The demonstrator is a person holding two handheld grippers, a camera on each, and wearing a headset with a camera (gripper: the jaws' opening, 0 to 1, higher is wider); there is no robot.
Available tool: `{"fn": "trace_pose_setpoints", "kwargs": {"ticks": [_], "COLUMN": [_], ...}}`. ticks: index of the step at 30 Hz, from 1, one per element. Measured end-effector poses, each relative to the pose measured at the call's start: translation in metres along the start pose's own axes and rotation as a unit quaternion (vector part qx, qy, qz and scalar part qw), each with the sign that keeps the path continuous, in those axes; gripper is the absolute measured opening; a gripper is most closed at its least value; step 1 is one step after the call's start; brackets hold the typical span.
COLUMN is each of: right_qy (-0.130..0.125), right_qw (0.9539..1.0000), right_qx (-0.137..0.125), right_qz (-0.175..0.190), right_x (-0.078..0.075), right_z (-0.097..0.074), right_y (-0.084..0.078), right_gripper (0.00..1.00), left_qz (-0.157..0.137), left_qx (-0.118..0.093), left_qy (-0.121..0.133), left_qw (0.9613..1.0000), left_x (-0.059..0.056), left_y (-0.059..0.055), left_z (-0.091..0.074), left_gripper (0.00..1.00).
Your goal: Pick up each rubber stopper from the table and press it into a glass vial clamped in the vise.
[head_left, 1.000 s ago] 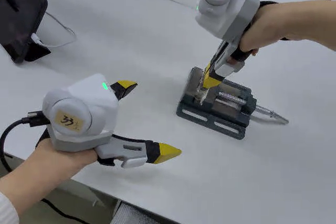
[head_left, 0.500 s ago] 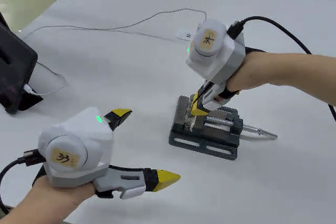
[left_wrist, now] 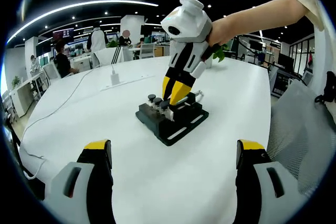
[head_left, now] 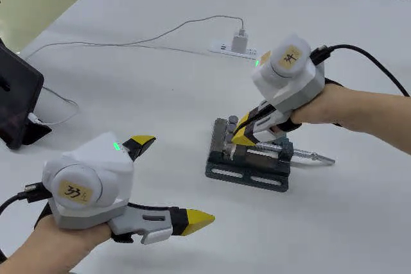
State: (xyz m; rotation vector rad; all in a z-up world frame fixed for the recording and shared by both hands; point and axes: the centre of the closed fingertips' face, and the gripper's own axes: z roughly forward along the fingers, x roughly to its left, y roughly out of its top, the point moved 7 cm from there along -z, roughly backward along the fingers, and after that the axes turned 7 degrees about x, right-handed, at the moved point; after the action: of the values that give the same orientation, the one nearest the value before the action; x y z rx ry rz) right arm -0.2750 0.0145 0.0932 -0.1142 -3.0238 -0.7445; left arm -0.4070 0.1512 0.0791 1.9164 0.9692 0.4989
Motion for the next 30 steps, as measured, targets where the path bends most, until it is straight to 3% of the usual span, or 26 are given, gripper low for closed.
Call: {"fn": "trace_pose_setpoints", "kwargs": {"ticks": [3,7,12,21,27,30], "right_qy": [-0.005,-0.019,-0.034,-0.073,-0.091,-0.106], "right_qw": [0.9987,0.9970,0.9892,0.9803,0.9748,0.9688], "right_qx": [-0.044,-0.058,-0.094,-0.099,-0.097,-0.105], "right_qz": [0.024,0.048,0.107,0.155,0.179,0.197], "right_x": [0.007,0.016,0.034,0.061,0.078,0.084], "right_z": [-0.008,-0.014,-0.025,-0.035,-0.046,-0.052], "right_y": [-0.007,-0.028,-0.056,-0.106,-0.129,-0.140], "right_gripper": [0.21,0.37,0.52,0.78,0.90,0.97], "left_qz": [0.000,0.000,-0.003,-0.003,-0.002,0.000], "left_qx": [0.002,0.005,-0.001,0.000,0.004,0.007], "left_qy": [-0.002,-0.004,-0.003,-0.007,-0.008,-0.009], "left_qw": [1.0000,1.0000,1.0000,1.0000,1.0000,0.9999], "left_x": [-0.001,-0.001,-0.002,-0.003,-0.003,-0.003], "left_y": [-0.002,-0.004,-0.004,-0.005,-0.007,-0.008], "left_z": [0.000,0.000,-0.001,-0.002,-0.005,-0.006], "left_gripper": [0.98,0.99,0.99,0.99,0.99,0.99]}}
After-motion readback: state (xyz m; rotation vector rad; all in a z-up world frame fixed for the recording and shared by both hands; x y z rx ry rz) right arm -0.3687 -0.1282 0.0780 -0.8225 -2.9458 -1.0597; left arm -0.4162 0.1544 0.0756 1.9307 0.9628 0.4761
